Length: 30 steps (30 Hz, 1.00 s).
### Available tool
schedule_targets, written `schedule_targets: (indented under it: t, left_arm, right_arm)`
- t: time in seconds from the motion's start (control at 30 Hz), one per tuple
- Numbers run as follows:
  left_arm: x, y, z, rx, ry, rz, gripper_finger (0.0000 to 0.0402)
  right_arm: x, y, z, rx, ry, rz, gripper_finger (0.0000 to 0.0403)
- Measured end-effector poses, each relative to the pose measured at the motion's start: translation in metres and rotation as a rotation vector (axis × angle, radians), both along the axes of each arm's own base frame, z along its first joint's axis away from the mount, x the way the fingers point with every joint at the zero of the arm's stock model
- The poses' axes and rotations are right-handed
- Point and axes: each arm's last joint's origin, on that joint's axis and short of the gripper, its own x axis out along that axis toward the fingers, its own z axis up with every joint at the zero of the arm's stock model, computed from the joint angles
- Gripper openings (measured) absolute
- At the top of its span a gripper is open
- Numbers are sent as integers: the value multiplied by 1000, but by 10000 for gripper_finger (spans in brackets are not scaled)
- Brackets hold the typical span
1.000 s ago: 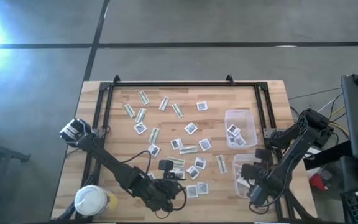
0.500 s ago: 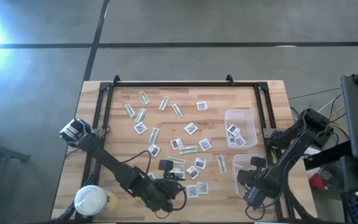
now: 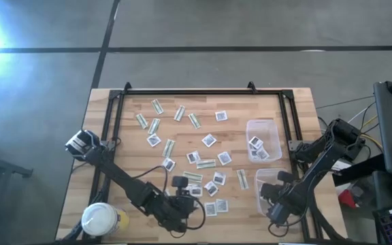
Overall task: Pick & Place First Aid Supplies
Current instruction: Put the bandage pack into the bottom bin, then put the towelette pack into the top bin
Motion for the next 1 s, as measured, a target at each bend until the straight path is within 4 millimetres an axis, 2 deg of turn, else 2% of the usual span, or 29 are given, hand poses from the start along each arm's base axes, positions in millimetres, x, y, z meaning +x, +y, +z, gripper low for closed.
schedule_targets:
  t: [0.23, 0.43, 0.6, 0.8, 1.0]
  left_arm:
    - [-6, 4, -6, -23, 72, 72, 136]
    - [-10, 8, -11, -8, 130, 105, 136]
    - [-13, 11, -13, -2, 167, 136, 149]
    - [-12, 16, -14, 29, 187, 133, 197]
    - [1, 38, -17, 28, 234, 127, 217]
  right_arm:
    - [-1, -1, 1, -6, 8, 4, 91]
    - [4, 6, 16, 43, -32, 6, 115]
    - [8, 10, 33, 64, -80, 14, 117]
    - [12, 11, 49, 29, -167, 71, 103]
    - [13, 14, 55, 43, -179, 100, 89]
